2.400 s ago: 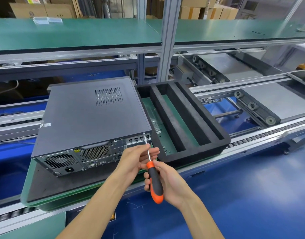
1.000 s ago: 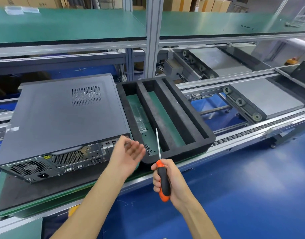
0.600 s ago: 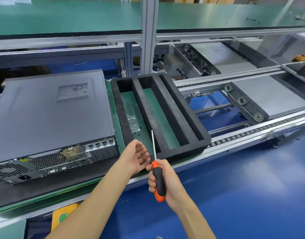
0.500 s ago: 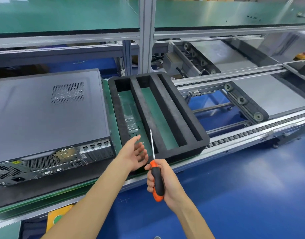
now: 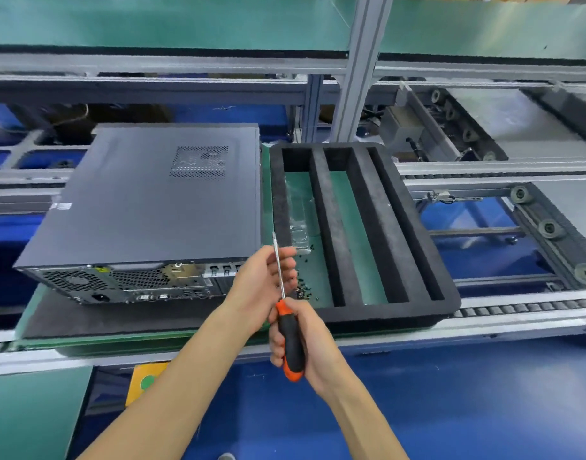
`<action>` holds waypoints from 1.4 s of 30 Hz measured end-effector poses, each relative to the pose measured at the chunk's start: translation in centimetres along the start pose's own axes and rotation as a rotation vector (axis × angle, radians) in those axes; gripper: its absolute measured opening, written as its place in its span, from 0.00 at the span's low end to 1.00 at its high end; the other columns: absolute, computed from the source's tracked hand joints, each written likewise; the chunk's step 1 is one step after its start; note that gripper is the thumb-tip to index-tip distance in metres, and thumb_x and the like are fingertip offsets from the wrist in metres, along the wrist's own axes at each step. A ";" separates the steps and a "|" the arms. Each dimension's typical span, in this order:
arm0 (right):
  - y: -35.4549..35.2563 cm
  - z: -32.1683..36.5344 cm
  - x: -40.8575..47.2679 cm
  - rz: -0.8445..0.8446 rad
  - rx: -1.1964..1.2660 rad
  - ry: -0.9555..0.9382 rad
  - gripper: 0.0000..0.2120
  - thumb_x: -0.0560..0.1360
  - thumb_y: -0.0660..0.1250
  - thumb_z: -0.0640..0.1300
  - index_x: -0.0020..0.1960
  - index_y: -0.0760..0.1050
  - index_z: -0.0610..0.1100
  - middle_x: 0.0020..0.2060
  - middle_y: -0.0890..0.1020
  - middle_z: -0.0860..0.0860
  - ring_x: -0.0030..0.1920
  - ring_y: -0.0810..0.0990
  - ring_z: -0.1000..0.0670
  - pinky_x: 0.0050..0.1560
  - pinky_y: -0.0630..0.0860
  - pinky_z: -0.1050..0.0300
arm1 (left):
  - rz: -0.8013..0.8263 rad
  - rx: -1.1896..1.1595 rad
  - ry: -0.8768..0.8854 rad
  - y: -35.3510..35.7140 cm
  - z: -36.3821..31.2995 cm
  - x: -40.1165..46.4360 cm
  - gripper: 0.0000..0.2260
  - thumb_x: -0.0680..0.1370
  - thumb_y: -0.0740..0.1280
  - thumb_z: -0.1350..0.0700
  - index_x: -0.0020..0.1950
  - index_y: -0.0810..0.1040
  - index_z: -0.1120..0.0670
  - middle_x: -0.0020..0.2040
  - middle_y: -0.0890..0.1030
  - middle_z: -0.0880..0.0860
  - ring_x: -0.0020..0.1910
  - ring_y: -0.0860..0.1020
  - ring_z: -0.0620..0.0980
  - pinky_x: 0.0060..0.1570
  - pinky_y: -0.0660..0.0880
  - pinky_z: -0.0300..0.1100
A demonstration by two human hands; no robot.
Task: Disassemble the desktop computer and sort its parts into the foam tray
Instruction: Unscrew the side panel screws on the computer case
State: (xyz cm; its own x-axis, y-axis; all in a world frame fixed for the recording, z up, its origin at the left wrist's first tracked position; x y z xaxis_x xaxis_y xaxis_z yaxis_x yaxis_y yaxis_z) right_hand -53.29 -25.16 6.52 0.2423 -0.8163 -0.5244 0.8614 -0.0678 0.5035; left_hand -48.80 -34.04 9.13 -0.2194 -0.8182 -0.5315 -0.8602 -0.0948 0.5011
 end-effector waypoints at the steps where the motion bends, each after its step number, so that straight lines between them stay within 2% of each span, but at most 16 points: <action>1: 1.1 -0.1 0.4 0.021 0.001 0.001 0.16 0.81 0.60 0.54 0.41 0.73 0.43 0.29 0.69 0.47 0.27 0.68 0.49 0.29 0.69 0.56 | 0.000 0.014 0.029 -0.6 -1.0 -0.8 0.11 0.82 0.59 0.57 0.47 0.79 0.60 0.33 0.76 0.52 0.30 0.74 0.48 0.34 0.73 0.41; 6: 7.0 -1.1 1.4 0.154 -0.018 0.000 0.15 0.73 0.64 0.55 0.38 0.73 0.44 0.28 0.68 0.48 0.26 0.67 0.49 0.28 0.69 0.57 | -0.056 0.029 0.166 -4.4 -5.8 -4.3 0.11 0.81 0.60 0.58 0.45 0.79 0.60 0.33 0.77 0.53 0.31 0.75 0.49 0.35 0.75 0.41; 12: 13.7 -4.2 2.5 0.217 -0.092 0.054 0.15 0.75 0.64 0.56 0.38 0.74 0.45 0.29 0.69 0.48 0.27 0.68 0.49 0.28 0.69 0.57 | -0.189 -0.013 0.260 -12.0 -9.3 -7.4 0.11 0.81 0.61 0.57 0.50 0.81 0.61 0.35 0.79 0.53 0.32 0.77 0.49 0.37 0.76 0.43; 17: 17.9 -8.3 3.1 0.209 -0.101 0.164 0.17 0.80 0.61 0.54 0.39 0.75 0.45 0.29 0.70 0.48 0.27 0.68 0.50 0.27 0.68 0.58 | -0.343 0.020 0.277 -19.3 -11.1 -9.1 0.08 0.80 0.64 0.58 0.50 0.82 0.59 0.38 0.82 0.54 0.34 0.81 0.49 0.37 0.79 0.43; 20: 20.1 -10.7 3.2 0.210 -0.101 0.234 0.17 0.80 0.61 0.54 0.38 0.76 0.45 0.30 0.70 0.48 0.27 0.68 0.50 0.26 0.67 0.58 | -0.335 -0.068 0.253 -23.0 -11.6 -9.6 0.08 0.80 0.65 0.56 0.50 0.81 0.59 0.39 0.83 0.54 0.36 0.82 0.51 0.41 0.81 0.45; 24: 22.4 -13.3 3.6 0.178 -0.066 0.270 0.18 0.81 0.61 0.53 0.36 0.76 0.45 0.29 0.70 0.48 0.26 0.67 0.50 0.26 0.66 0.58 | -0.302 -0.148 0.223 -26.2 -11.7 -9.5 0.08 0.81 0.66 0.57 0.53 0.81 0.61 0.41 0.85 0.56 0.38 0.85 0.52 0.38 0.82 0.43; 28: 23.3 -14.3 4.4 0.133 -0.027 0.246 0.16 0.81 0.61 0.52 0.39 0.74 0.44 0.29 0.71 0.47 0.26 0.68 0.49 0.27 0.68 0.58 | -0.283 -0.116 0.239 -27.2 -11.8 -9.2 0.08 0.77 0.71 0.59 0.54 0.83 0.61 0.43 0.85 0.57 0.39 0.84 0.51 0.38 0.81 0.40; 33: 23.8 -14.5 4.9 0.092 0.005 0.215 0.16 0.82 0.61 0.52 0.41 0.72 0.43 0.30 0.71 0.46 0.28 0.69 0.48 0.29 0.70 0.56 | -0.253 -0.033 0.235 -26.9 -12.0 -8.4 0.10 0.77 0.72 0.57 0.56 0.83 0.60 0.47 0.86 0.58 0.38 0.84 0.49 0.36 0.80 0.38; 42: 24.2 -14.5 5.1 0.073 0.008 0.200 0.16 0.83 0.59 0.52 0.42 0.71 0.42 0.30 0.72 0.46 0.28 0.71 0.49 0.30 0.72 0.56 | -0.223 0.036 0.219 -26.8 -12.5 -8.4 0.11 0.77 0.72 0.55 0.57 0.84 0.57 0.48 0.87 0.56 0.37 0.84 0.47 0.34 0.78 0.36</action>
State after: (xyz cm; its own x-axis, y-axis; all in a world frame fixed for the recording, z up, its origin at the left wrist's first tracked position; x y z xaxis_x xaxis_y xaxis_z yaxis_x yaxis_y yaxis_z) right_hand -24.72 -22.66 6.07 0.3880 -0.6892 -0.6120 0.8352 -0.0180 0.5497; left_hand -18.17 -31.75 8.74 0.0774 -0.8824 -0.4640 -0.8925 -0.2688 0.3623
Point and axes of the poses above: each hand's wrist, its own x-axis towards the middle knuckle, its own y-axis out of the palm, z = x × y, the point moved 10 cm from there along x, towards the middle knuckle
